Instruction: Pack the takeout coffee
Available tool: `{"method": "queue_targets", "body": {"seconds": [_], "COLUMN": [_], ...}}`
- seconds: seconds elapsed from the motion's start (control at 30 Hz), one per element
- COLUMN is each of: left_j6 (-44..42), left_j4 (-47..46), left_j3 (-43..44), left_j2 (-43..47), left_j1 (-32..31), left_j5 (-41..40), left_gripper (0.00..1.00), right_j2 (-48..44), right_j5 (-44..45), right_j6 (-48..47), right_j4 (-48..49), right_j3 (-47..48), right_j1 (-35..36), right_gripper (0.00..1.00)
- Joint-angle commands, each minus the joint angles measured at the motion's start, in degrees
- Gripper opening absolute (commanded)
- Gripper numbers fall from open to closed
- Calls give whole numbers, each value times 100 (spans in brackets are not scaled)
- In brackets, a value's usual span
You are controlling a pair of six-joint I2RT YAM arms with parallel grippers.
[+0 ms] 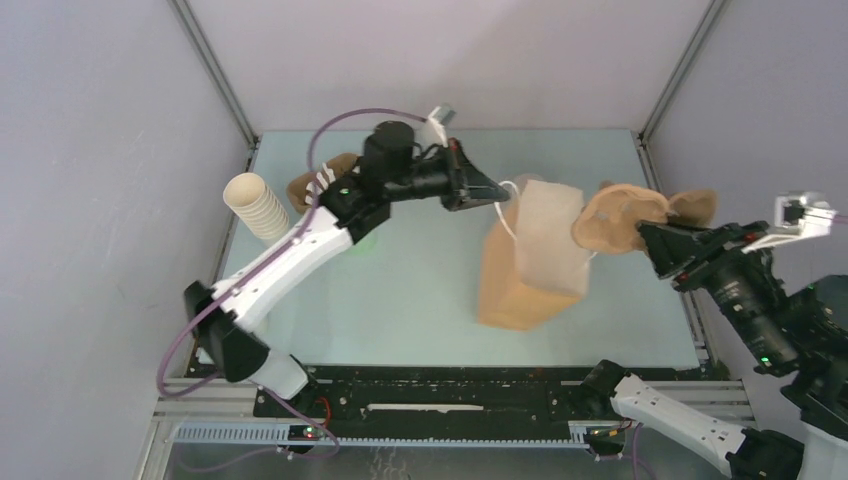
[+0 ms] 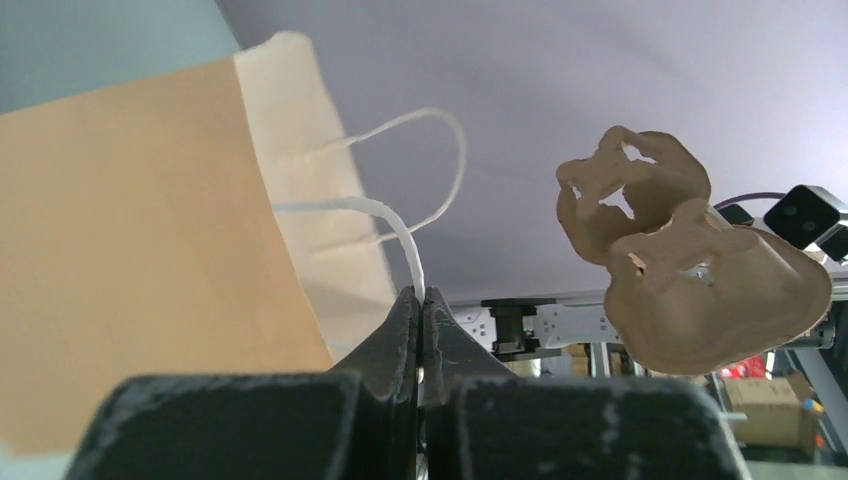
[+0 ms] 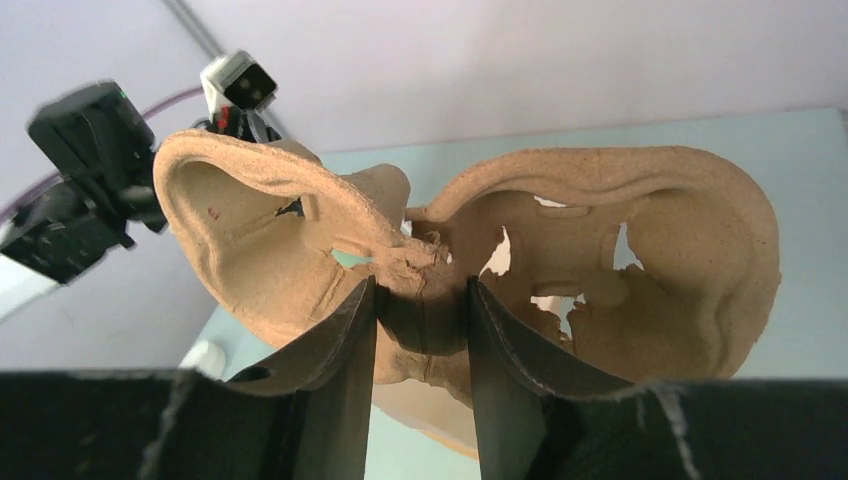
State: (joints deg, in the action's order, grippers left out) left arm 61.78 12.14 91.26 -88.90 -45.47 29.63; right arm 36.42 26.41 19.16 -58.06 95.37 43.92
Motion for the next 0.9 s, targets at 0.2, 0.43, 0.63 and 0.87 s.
{"method": "queue_targets", "body": {"seconds": [0.2,0.43,0.63,0.87], "left_j6": [-1539,-2753,-2925,-2802], "left_j4": [1529,2530,2456,2338], "left_j3": [-684,-614,-1474,-1752], "left_j2": [966,1083,1766,2052], "left_j1": [688,737,834,980], "left_j5": [1410,1594,1911,1965], "left_gripper": [0,0,0,0], "right_j2": [765,1127,516,348], "right_j5": [-2898,-5246,-6346,-7002], "right_j6": [-1073,-2161,-2992,-2700], "right_j4": [1626,1393,1417,1585], "right_j3": [-825,-1270,-2332,-3157], "right_j1": [34,-22,-17,70], "right_gripper": [43,41,42,39]}}
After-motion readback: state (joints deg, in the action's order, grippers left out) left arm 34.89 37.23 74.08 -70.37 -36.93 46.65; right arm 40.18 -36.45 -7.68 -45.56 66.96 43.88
